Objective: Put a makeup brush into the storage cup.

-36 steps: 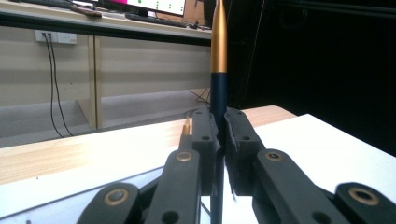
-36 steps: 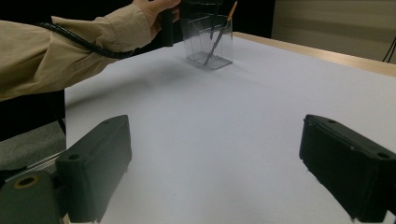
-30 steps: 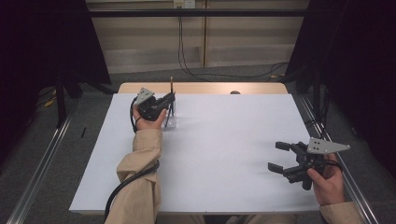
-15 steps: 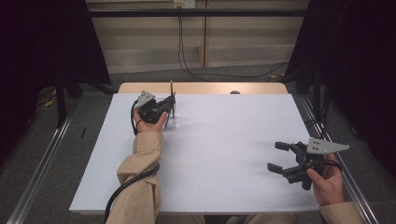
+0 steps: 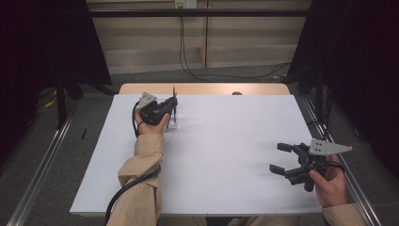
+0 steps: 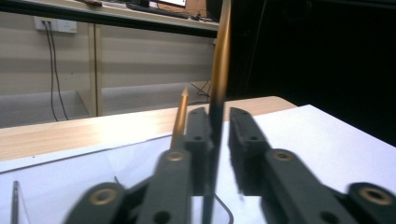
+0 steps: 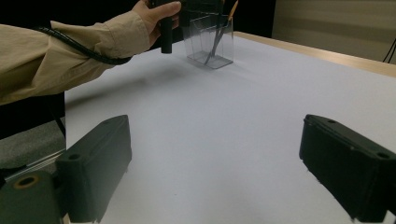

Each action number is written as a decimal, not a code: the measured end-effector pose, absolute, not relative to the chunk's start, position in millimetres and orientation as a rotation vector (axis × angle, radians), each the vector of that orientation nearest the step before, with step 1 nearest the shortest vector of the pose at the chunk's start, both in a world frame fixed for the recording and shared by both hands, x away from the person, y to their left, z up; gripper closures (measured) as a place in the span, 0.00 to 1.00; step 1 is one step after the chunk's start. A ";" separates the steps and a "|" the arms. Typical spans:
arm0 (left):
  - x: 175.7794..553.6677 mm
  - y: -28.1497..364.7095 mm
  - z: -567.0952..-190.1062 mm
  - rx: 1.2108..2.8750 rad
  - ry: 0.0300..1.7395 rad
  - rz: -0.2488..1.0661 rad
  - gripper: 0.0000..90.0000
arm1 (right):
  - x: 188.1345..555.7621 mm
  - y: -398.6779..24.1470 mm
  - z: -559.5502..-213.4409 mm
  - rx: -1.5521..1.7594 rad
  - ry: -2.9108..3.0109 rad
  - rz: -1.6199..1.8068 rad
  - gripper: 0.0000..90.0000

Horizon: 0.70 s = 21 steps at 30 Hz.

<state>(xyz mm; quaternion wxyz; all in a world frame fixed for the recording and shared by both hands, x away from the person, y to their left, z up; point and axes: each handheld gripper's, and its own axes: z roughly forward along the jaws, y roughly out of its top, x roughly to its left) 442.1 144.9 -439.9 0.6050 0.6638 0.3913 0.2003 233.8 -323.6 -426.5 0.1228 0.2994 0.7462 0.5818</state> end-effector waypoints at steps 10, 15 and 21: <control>434.5 152.9 -427.9 1.525 0.879 0.485 0.50 | 233.2 -322.1 -425.3 0.866 2.178 1.698 0.10; 430.7 157.9 -426.1 1.534 0.908 0.442 0.35 | 233.3 -319.2 -424.5 0.859 2.182 1.691 0.10; 425.0 160.6 -421.8 1.536 0.897 0.388 0.26 | 232.9 -318.1 -424.0 0.858 2.186 1.685 0.10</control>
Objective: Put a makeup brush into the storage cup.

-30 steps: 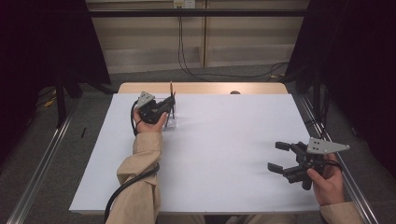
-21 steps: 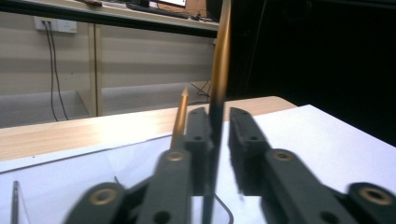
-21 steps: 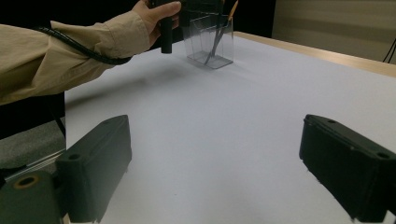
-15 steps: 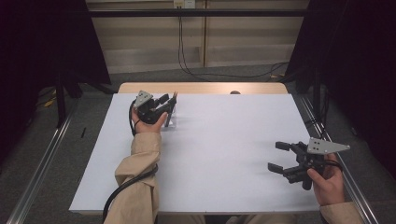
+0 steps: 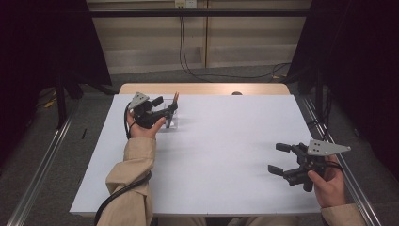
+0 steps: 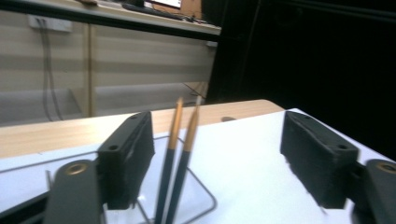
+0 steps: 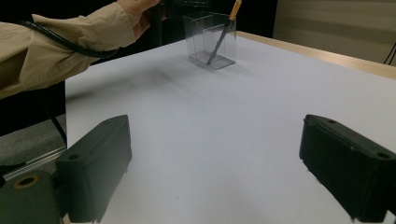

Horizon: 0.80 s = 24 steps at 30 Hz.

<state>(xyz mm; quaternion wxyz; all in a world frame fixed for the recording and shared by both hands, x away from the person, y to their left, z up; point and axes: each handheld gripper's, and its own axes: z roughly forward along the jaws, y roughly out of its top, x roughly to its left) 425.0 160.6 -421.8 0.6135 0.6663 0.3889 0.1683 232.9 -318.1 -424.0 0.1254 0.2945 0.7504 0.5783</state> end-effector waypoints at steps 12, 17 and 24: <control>410.6 168.1 -419.2 1.547 0.844 0.385 0.12 | 232.9 -315.3 -425.0 0.851 2.198 1.677 0.10; 404.0 171.5 -417.1 1.543 0.826 0.390 0.09 | 232.9 -314.1 -425.6 0.853 2.204 1.674 0.10; 391.4 174.6 -414.5 1.550 0.791 0.383 0.07 | 232.8 -313.5 -426.3 0.856 2.204 1.674 0.10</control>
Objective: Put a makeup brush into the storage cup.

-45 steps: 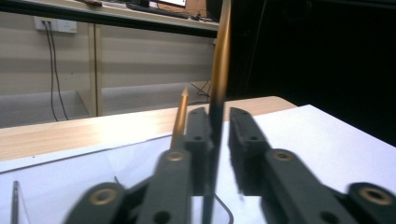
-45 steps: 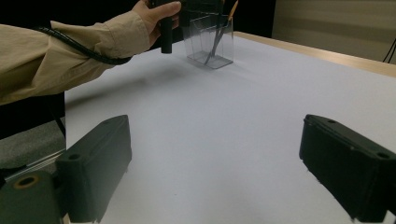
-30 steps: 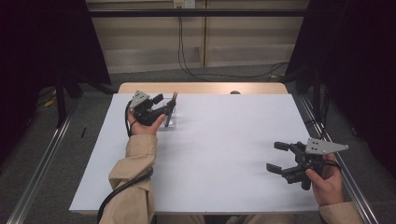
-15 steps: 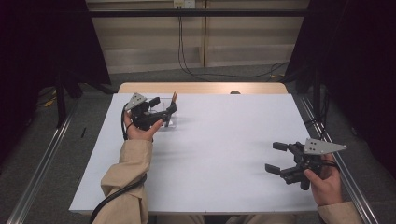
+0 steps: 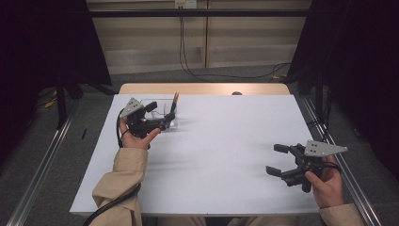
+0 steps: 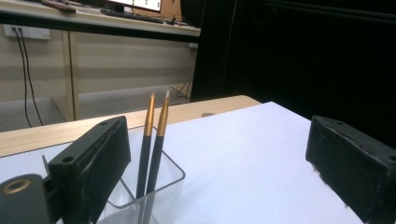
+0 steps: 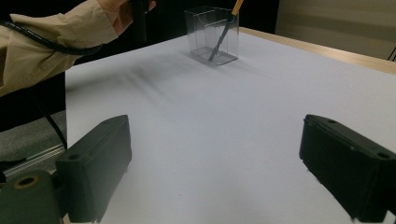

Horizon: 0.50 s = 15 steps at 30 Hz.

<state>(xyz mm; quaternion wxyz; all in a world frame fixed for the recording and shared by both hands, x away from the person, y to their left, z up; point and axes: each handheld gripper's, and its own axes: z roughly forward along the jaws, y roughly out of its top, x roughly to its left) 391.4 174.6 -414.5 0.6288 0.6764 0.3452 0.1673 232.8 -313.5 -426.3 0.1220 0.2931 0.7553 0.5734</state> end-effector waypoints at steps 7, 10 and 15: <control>378.7 176.2 -413.2 1.541 0.761 0.374 0.06 | 231.4 -316.2 -426.3 0.876 2.178 1.671 0.10; 372.6 177.2 -413.0 1.537 0.748 0.373 0.06 | 231.2 -317.4 -426.6 0.879 2.170 1.674 0.10; 364.2 179.9 -414.5 1.534 0.724 0.370 0.05 | 231.0 -317.4 -426.5 0.879 2.168 1.672 0.10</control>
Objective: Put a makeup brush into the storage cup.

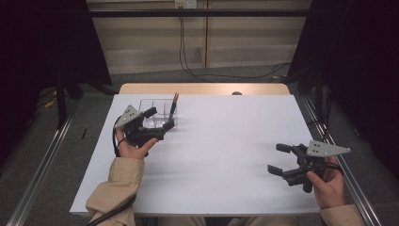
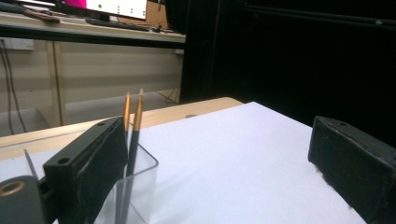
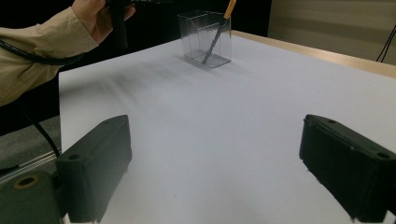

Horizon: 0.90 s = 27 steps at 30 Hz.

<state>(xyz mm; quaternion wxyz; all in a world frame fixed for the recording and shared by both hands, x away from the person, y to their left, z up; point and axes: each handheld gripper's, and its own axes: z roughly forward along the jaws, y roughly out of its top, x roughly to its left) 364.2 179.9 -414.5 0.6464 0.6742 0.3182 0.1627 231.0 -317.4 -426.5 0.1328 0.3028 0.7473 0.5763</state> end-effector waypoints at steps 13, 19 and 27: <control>347.9 190.2 -413.3 1.554 0.693 0.347 0.04 | 230.0 -319.2 -427.1 0.888 2.164 1.671 0.10; 342.3 196.7 -413.2 1.549 0.685 0.339 0.04 | 230.1 -319.1 -427.5 0.888 2.164 1.667 0.10; 334.6 204.1 -414.6 1.559 0.669 0.336 0.03 | 230.4 -318.3 -427.9 0.886 2.168 1.664 0.10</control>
